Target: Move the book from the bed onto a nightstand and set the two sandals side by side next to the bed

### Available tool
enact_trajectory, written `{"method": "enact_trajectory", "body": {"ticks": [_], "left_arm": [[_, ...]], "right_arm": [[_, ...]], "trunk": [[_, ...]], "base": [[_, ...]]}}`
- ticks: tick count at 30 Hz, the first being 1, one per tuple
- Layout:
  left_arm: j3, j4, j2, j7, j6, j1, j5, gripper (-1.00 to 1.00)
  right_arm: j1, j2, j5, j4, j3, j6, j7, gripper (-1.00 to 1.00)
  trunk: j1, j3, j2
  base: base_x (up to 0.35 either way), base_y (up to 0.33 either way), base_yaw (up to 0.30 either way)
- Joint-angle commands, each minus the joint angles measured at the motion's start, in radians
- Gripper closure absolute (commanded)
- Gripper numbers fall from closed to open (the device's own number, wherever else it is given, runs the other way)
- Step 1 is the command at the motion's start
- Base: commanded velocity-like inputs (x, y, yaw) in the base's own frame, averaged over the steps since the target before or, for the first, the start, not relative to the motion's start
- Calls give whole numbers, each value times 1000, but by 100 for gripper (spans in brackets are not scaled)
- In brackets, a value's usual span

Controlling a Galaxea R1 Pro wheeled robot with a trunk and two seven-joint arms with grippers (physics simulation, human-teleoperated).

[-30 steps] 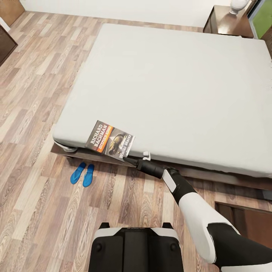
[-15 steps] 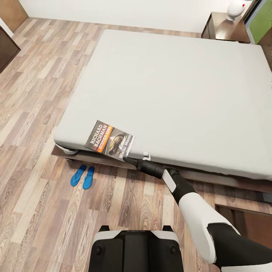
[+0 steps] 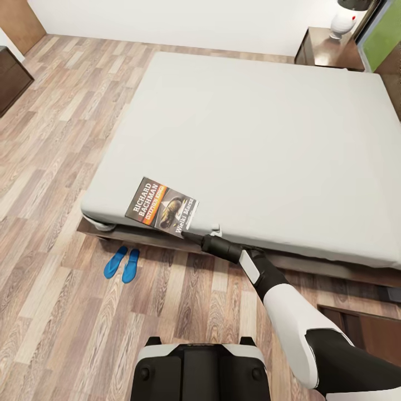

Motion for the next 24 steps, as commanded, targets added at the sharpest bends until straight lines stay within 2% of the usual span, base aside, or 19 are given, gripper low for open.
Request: {"method": "enact_trajectory", "body": {"ticks": [1, 24], "left_arm": [[-9, 0, 0, 2, -4, 0, 10, -100], [-9, 0, 0, 2, -4, 0, 10, -100]], "right_arm": [[0, 1, -1, 0, -4, 10, 3, 100], [1, 1, -1, 0, -3, 7, 3, 100]], "trunk": [[1, 1, -1], [1, 37, -1]], "base": [[0, 0, 0], [0, 0, 0]]}}
